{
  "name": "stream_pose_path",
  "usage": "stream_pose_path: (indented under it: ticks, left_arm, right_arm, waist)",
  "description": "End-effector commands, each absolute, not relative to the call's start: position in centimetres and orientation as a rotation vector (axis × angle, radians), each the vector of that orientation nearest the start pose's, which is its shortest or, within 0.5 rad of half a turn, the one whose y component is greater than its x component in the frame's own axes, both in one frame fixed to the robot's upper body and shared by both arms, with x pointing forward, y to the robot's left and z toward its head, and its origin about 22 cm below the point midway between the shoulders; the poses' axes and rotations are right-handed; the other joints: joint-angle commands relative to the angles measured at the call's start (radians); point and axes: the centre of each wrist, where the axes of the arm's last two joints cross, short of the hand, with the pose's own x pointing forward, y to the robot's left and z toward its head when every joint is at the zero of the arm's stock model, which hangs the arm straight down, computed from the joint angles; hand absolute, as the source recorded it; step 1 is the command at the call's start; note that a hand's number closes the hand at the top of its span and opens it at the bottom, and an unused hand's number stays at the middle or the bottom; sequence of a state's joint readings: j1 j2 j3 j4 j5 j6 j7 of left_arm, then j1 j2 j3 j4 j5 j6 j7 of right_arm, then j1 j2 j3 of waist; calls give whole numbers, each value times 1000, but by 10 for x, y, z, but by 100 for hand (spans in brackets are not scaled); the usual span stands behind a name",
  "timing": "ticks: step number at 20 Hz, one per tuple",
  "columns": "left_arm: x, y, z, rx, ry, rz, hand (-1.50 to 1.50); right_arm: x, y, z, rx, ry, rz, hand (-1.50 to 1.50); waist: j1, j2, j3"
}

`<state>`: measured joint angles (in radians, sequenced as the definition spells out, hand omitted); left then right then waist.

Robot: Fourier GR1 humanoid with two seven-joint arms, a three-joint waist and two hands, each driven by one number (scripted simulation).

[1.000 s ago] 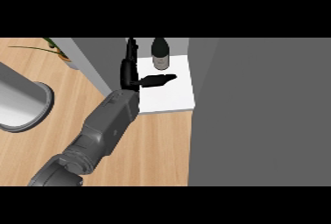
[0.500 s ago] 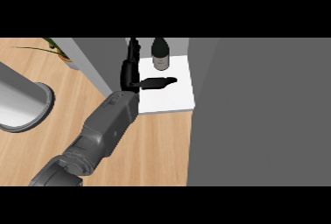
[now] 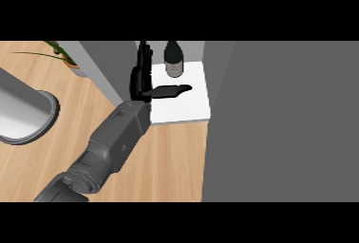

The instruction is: Pick up the wine, place it into the cabinet and close the cabinet

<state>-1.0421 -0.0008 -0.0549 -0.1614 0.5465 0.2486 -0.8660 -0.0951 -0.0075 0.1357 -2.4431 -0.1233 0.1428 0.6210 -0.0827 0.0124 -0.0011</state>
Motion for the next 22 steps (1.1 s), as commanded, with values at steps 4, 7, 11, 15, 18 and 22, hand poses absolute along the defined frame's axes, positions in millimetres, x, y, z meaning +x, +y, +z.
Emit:
stream_pose_path:
  ticks: [4, 7, 11, 15, 18, 22]
  left_arm:
    - [394, 119, -27, -25, -1851, 225, -150]
    - [380, 110, -33, -67, -1840, 219, -150]
    - [356, 92, -37, -110, -1843, 165, -150]
    - [319, 71, -43, -108, -1839, 158, -150]
    - [314, 70, -40, -87, -1877, 142, -150]
    - [286, 50, -25, -114, -1883, 141, -150]
  right_arm:
    - [143, -210, 210, 316, -1910, 322, -150]
    - [160, -196, 202, 288, -1899, 275, -150]
    - [148, -207, 206, 253, -1916, 255, -150]
    - [147, -206, 210, 244, -1913, 267, -150]
    - [150, -219, 210, 222, -1937, 246, -150]
    - [150, -232, 207, 196, -1929, 244, -150]
  waist:
    - [1, -8, 0]
    - [30, -14, 0]
    - [62, -16, 1]
    - [67, -16, 1]
    - [81, -15, 1]
    - [85, -16, 2]
